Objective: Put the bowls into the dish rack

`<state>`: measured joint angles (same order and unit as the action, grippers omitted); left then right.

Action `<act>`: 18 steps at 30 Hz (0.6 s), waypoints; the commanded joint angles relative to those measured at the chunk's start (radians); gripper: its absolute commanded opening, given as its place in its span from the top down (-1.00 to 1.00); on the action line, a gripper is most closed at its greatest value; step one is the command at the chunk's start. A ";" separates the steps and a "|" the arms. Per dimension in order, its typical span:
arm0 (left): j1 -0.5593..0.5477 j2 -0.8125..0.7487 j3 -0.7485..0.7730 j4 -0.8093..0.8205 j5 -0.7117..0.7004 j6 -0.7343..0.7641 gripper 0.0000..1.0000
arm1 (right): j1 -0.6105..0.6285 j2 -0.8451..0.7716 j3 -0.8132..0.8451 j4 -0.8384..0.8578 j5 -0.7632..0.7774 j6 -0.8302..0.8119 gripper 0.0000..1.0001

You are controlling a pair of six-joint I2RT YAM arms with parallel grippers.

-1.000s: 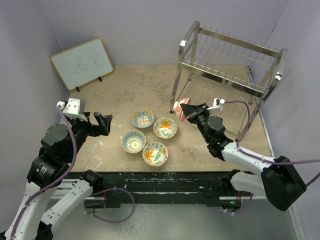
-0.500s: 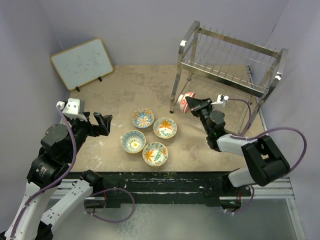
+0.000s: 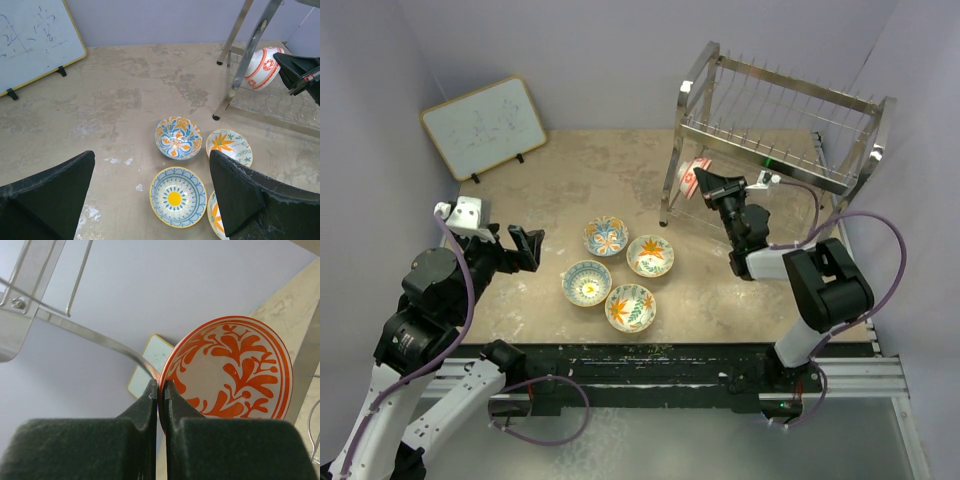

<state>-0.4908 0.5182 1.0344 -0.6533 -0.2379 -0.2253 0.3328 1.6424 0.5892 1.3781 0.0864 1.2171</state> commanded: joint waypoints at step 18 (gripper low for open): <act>0.007 0.005 0.023 0.029 -0.027 0.025 -0.98 | -0.088 0.313 0.096 0.406 -0.049 0.207 1.00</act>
<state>-0.4908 0.5209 1.0344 -0.6533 -0.2478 -0.2165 0.2581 1.9652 0.6735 1.5467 0.0338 1.3804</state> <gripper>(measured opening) 0.990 0.033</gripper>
